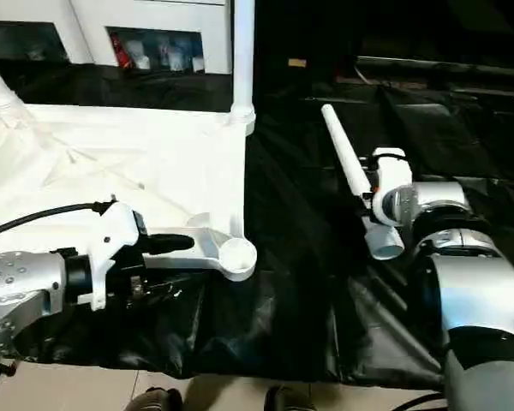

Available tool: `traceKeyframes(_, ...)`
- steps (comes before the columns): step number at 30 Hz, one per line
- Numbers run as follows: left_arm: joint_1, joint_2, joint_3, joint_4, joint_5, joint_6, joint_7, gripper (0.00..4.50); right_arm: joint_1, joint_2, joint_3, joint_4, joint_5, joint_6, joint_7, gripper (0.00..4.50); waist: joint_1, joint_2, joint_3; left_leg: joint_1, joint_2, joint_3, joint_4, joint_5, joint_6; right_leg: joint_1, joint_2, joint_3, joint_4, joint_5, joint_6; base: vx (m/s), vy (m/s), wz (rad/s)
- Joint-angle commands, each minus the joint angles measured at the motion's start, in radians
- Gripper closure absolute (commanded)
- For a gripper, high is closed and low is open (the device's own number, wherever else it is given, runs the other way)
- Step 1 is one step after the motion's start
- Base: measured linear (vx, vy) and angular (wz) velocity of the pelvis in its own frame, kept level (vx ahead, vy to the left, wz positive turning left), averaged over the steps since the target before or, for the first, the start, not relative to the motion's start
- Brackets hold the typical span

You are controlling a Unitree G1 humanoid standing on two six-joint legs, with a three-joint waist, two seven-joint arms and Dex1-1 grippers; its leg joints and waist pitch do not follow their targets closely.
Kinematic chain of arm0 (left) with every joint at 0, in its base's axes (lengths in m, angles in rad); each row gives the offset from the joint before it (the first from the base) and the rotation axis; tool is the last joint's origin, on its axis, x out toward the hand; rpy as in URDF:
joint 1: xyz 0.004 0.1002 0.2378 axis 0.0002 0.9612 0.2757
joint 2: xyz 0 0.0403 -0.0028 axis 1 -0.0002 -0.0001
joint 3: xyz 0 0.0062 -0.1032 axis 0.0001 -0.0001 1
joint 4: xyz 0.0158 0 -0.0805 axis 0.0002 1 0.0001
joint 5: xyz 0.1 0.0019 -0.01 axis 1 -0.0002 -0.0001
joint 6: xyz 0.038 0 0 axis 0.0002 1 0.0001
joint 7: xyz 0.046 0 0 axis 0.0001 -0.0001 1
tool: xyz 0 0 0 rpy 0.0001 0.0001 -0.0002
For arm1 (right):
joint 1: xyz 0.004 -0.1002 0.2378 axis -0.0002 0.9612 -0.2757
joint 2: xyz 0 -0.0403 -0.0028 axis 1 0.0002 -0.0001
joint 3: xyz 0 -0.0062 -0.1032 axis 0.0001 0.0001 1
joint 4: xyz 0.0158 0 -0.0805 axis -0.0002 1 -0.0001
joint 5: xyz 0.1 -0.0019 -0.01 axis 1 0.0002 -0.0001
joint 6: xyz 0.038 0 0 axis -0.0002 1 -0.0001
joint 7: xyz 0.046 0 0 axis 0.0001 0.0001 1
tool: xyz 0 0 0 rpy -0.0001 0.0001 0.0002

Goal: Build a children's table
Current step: Pick table leg

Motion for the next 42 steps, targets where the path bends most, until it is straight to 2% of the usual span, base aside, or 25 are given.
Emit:
traceKeyframes(1,-0.007,0.011,0.006,-0.02,-0.018,0.016,0.001,1.21,0.018,-0.009,0.001,0.027,-0.015,0.026,0.002,1.68,0.003,-0.006,-0.058,0.016,0.012,0.008,-0.062,-0.19,0.028,0.057,-0.055,0.041,-0.066,-0.234,-0.248,0.0,0.0,0.0)
traceKeyframes(3,-0.009,0.025,0.0,-0.02,-0.024,0.014,-0.01,1.21,0.021,-0.013,0.0,0.027,-0.019,0.027,0.001,1.72,0.004,-0.009,-0.064,0.016,0.011,0.009,-0.06,-0.181,0.026,0.06,-0.055,0.041,-0.064,-0.233,-0.246,0.0,0.0,0.0)
traceKeyframes(5,-0.012,0.028,-0.003,-0.017,-0.025,0.011,-0.013,1.21,0.024,-0.015,-0.002,0.027,-0.019,0.026,-0.001,2.01,0.004,-0.009,-0.065,0.015,0.011,0.009,-0.06,-0.177,0.025,0.06,-0.055,0.041,-0.065,-0.233,-0.243,0.0,0.0,0.0)
traceKeyframes(6,-0.014,0.028,-0.004,-0.015,-0.024,0.01,-0.012,1.21,0.025,-0.016,-0.004,0.027,-0.019,0.026,-0.003,2.11,0.005,-0.011,-0.071,0.016,0.011,0.01,-0.058,-0.172,0.025,0.062,-0.056,0.041,-0.063,-0.227,-0.244,0.0,0.0,0.0)
traceKeyframes(9,-0.028,0.019,-0.009,0.002,-0.02,0.001,0.002,1.21,0.029,-0.019,-0.018,0.028,-0.009,0.022,-0.022,2.18,0.009,-0.009,-0.079,0.014,0.011,0.011,-0.055,-0.14,0.027,0.065,-0.055,0.041,-0.057,-0.175,-0.255,0.0,0.0,0.0)
traceKeyframes(11,-0.039,0.008,-0.012,0.02,-0.017,-0.011,0.013,1.21,0.033,-0.022,-0.038,0.03,0.006,0.015,-0.042,2.46,0.013,-0.012,-0.092,0.014,0.011,0.011,-0.051,-0.114,0.029,0.071,-0.056,0.04,-0.05,-0.14,-0.262,0.0,0.0,0.0)
traceKeyframes(12,-0.042,0.004,-0.012,0.027,-0.017,-0.016,0.017,1.21,0.034,-0.023,-0.047,0.03,0.012,0.013,-0.049,2.53,0.014,-0.012,-0.091,0.013,0.011,0.012,-0.05,-0.115,0.028,0.07,-0.055,0.041,-0.051,-0.138,-0.263,0.0,0.0,0.0)
traceKeyframes(13,-0.056,-0.01,-0.016,0.055,-0.012,-0.031,0.029,1.21,0.036,-0.025,-0.071,0.03,0.027,0.006,-0.064,2.57,0.022,-0.013,-0.106,0.015,0.011,0.012,-0.044,-0.105,0.025,0.074,-0.057,0.04,-0.045,-0.119,-0.265,0.0,0.0,0.0)
traceKeyframes(19,-0.113,-0.097,0.008,0.158,0.014,-0.104,0.112,1.21,0.023,-0.047,-0.133,0.022,0.075,-0.012,-0.06,2.66,0.029,-0.021,-0.107,0.014,0.009,0.013,-0.04,-0.157,0.01,0.072,-0.058,0.042,-0.049,-0.18,-0.244,0.0,0.0,0.0)
traceKeyframes(24,-0.175,-0.202,0.031,0.267,0.028,-0.161,0.214,1.21,0.02,-0.056,-0.211,-0.004,0.158,-0.02,0.026,2.66,0.033,-0.01,-0.108,0.01,0.005,0.01,-0.035,-0.185,0.007,0.073,-0.058,0.039,-0.06,-0.251,-0.208,0.0,0.0,0.0)
traceKeyframes(25,-0.187,-0.223,0.038,0.284,0.022,-0.161,0.231,1.21,0.021,-0.056,-0.224,-0.011,0.176,-0.015,0.055,2.66,0.036,-0.005,-0.11,0.013,0.005,0.009,-0.033,-0.188,0.011,0.071,-0.058,0.038,-0.059,-0.254,-0.207,0.0,0.0,0.0)
traceKeyframes(26,-0.206,-0.245,0.044,0.312,0.017,-0.162,0.246,1.21,0.021,-0.054,-0.236,-0.018,0.19,-0.01,0.084,2.66,0.037,0.009,-0.112,0.009,0.006,0.005,-0.033,-0.18,0.012,0.073,-0.057,0.036,-0.054,-0.243,-0.213,0.0,0.0,0.0)
traceKeyframes(27,-0.221,-0.271,0.051,0.333,0.01,-0.158,0.265,1.21,0.027,-0.051,-0.259,-0.032,0.219,0.0,0.128,2.66,0.036,0.003,-0.113,0.01,0.007,0.007,-0.033,-0.179,0.016,0.072,-0.056,0.035,-0.059,-0.234,-0.216,0.0,0.0,0.0)
traceKeyframes(28,-0.244,-0.308,0.06,0.363,-0.012,-0.152,0.275,1.21,0.047,-0.045,-0.273,-0.064,0.246,-0.004,0.185,2.66,0.039,0.016,-0.114,0.008,0.006,0.004,-0.03,-0.18,0.021,0.074,-0.056,0.034,-0.054,-0.218,-0.226,0.0,0.0,0.0)
traceKeyframes(29,-0.265,-0.339,0.067,0.387,-0.031,-0.146,0.283,1.21,0.069,-0.038,-0.289,-0.1,0.275,-0.008,0.236,2.66,0.041,0.012,-0.116,0.008,0.006,0.007,-0.027,-0.177,0.035,0.075,-0.055,0.034,-0.057,-0.202,-0.231,0.0,0.0,0.0)
traceKeyframes(30,-0.294,-0.382,0.081,0.422,-0.06,-0.137,0.293,1.21,0.116,-0.016,-0.311,-0.187,0.323,-0.037,0.3,2.66,0.046,0.022,-0.12,0.007,0.005,0.006,-0.024,-0.159,0.047,0.077,-0.054,0.033,-0.055,-0.177,-0.238,0.0,0.0,0.0)
traceKeyframes(31,-0.3,-0.392,0.085,0.429,-0.067,-0.136,0.296,1.21,0.129,-0.01,-0.316,-0.212,0.335,-0.047,0.312,2.66,0.049,0.013,-0.119,0.005,0.002,0.01,-0.024,-0.15,0.062,0.078,-0.051,0.034,-0.063,-0.163,-0.232,0.0,0.0,0.0)
traceKeyframes(33,-0.324,-0.43,0.106,0.458,-0.094,-0.126,0.315,1.21,0.186,0.02,-0.335,-0.327,0.388,-0.064,0.355,2.66,0.058,0.013,-0.128,0.006,0.006,0.006,-0.023,-0.128,0.078,0.078,-0.055,0.031,-0.053,-0.146,-0.242,0.0,0.0,0.0)
traceKeyframes(34,-0.38,-0.518,0.175,0.521,-0.178,-0.094,0.372,1.21,0.328,0.091,-0.349,-0.626,0.519,0.015,0.424,2.66,0.063,0.029,-0.126,0.011,0.002,0.01,-0.019,-0.134,0.096,0.075,-0.05,0.034,-0.064,-0.139,-0.229,0.0,0.0,0.0)
traceKeyframes(35,-0.38,-0.519,0.176,0.521,-0.179,-0.093,0.372,1.21,0.329,0.091,-0.349,-0.628,0.52,0.016,0.424,2.66,0.064,0.024,-0.129,0.01,0.002,0.007,-0.021,-0.125,0.104,0.08,-0.048,0.033,-0.063,-0.128,-0.227,0.0,0.0,0.0)
traceKeyframes(36,-0.397,-0.539,0.193,0.539,-0.201,-0.085,0.383,1.21,0.367,0.11,-0.351,-0.71,0.56,0.053,0.438,2.66,0.067,0.026,-0.136,0.006,0.005,0.001,-0.023,-0.101,0.112,0.081,-0.05,0.027,-0.055,-0.122,-0.238,0.0,0.0,0.0)
traceKeyframes(38,-0.414,-0.557,0.205,0.556,-0.222,-0.076,0.388,1.21,0.414,0.131,-0.344,-0.807,0.606,0.091,0.446,2.66,0.073,0.028,-0.136,0.009,0.005,0.003,-0.022,-0.104,0.114,0.076,-0.051,0.027,-0.063,-0.169,-0.223,0.0,0.0,0.0)
traceKeyframes(39,-0.441,-0.582,0.207,0.576,-0.255,-0.047,0.371,1.21,0.501,0.174,-0.325,-0.977,0.684,0.146,0.459,2.66,0.073,0.032,-0.134,0.006,0.002,0.004,-0.023,-0.101,0.113,0.076,-0.049,0.027,-0.067,-0.191,-0.211,0.0,0.0,0.0)
traceKeyframes(40,-0.451,-0.593,0.204,0.581,-0.268,-0.037,0.36,1.21,0.536,0.19,-0.311,-1.04,0.708,0.164,0.469,2.66,0.079,0.034,-0.135,0.007,0.004,0.002,-0.025,-0.111,0.112,0.073,-0.05,0.026,-0.074,-0.24,-0.179,0.0,0.0,0.0)
traceKeyframes(42,-0.462,-0.605,0.206,0.587,-0.287,-0.028,0.348,1.21,0.559,0.201,-0.298,-1.081,0.721,0.177,0.478,2.67,0.08,0.035,-0.134,0.006,0.002,0.003,-0.026,-0.119,0.101,0.072,-0.051,0.023,-0.081,-0.284,-0.159,0.0,0.0,0.0)
